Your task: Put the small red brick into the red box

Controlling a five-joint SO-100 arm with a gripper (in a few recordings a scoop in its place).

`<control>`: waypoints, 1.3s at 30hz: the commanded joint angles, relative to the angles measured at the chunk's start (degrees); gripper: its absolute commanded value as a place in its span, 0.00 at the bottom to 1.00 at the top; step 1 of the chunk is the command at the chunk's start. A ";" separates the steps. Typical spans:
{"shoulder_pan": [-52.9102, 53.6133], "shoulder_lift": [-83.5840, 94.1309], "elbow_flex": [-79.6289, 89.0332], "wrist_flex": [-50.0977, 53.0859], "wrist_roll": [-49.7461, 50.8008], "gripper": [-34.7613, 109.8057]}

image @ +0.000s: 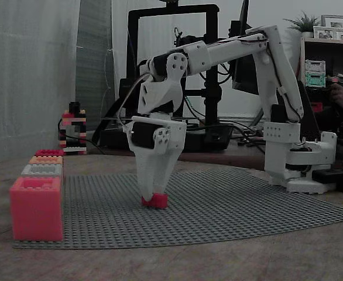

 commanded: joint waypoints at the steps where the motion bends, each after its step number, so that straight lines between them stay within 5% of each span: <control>1: -1.49 2.99 -4.39 -0.35 0.44 0.24; 10: 1.14 8.61 -14.85 -0.35 8.53 0.24; 17: 13.10 9.93 -32.87 -2.29 16.61 0.24; 28: 31.99 -2.64 -43.59 -11.25 14.50 0.24; 39: 37.44 -13.97 -44.56 -21.36 14.15 0.24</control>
